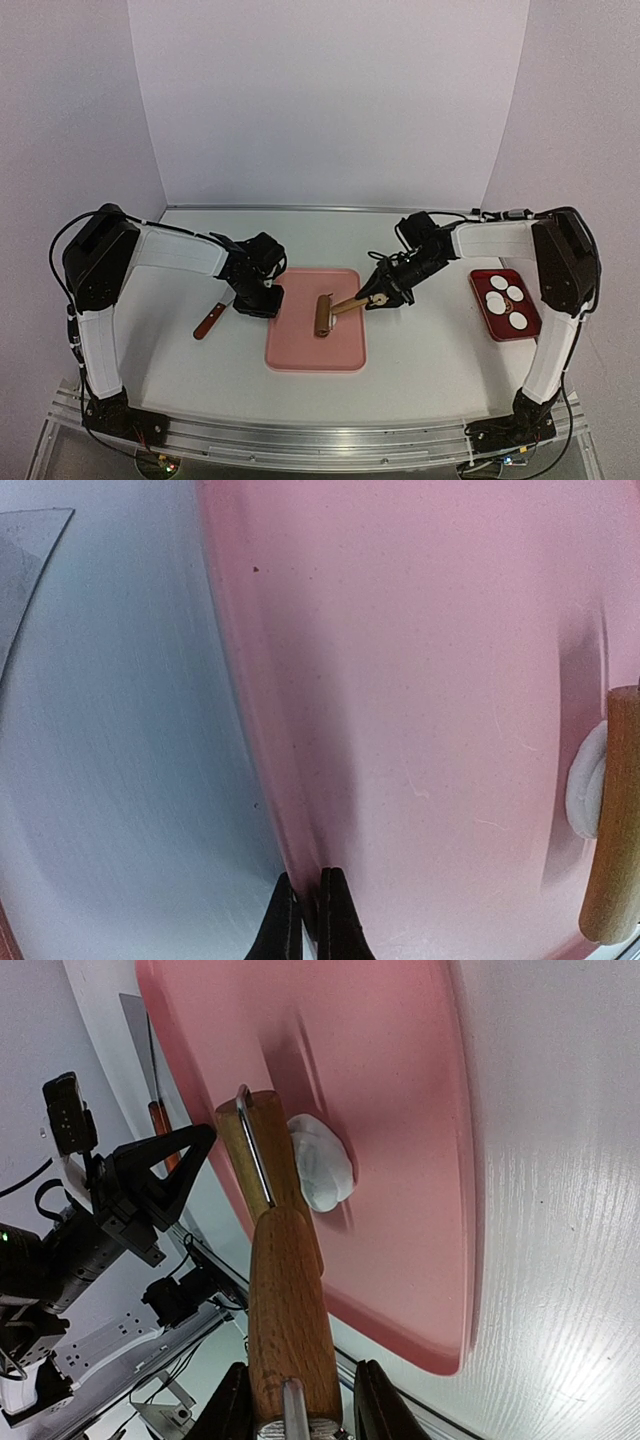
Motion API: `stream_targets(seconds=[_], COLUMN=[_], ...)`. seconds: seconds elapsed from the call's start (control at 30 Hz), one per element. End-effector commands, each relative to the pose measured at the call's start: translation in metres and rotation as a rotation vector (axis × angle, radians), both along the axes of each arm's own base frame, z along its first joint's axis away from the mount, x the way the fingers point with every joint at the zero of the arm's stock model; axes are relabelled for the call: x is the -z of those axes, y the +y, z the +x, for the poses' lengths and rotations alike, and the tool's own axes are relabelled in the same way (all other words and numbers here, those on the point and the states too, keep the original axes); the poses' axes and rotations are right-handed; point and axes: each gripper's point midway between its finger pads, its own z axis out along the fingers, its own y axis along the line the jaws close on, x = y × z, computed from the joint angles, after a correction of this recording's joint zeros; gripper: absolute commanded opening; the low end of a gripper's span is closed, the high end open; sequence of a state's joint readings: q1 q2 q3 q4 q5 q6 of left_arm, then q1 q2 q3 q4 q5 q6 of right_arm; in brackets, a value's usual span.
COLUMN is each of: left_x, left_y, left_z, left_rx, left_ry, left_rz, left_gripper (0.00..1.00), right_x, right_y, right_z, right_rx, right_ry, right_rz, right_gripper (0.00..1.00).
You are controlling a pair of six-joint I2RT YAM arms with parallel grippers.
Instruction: Roll out the dumpling wrappers from the dough
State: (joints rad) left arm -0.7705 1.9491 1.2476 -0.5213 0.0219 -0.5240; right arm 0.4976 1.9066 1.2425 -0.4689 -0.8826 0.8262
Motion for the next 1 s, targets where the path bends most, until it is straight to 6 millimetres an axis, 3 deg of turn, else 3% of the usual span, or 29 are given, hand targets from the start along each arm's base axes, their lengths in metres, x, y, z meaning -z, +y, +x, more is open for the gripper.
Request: stream_targets(seconds=[0.0,0.23,0.57,0.77,0.97], left_x=[-0.006,-0.002,-0.002,-0.003,-0.003], left_y=[0.031,0.037,0.033,0.033,0.033], left_z=[-0.003,-0.001,0.003,0.005,0.006], left_rx=[-0.035,-0.045,-0.028,-0.033,-0.043], left_ry=[-0.002,0.007,0.003,-0.004,-0.002], left_rz=[0.114,0.160,0.168,0.170,0.168], left_gripper=[0.00,0.00,0.00,0.00,0.00], right_x=[0.106,0.106,0.119,0.130,0.139], right_y=[-0.119,-0.139,-0.151,-0.163,-0.161], right_z=[-0.059,-0.055,-0.048,-0.057,-0.070], right_rx=[0.078,0.088,0.021,-0.019,-0.045], right_ry=[0.279,0.272,0.264,0.265,0.277], right_rz=[-0.667,-0.702,-0.792,-0.881,-0.939], right_gripper=[0.00,0.00,0.00,0.00,0.00])
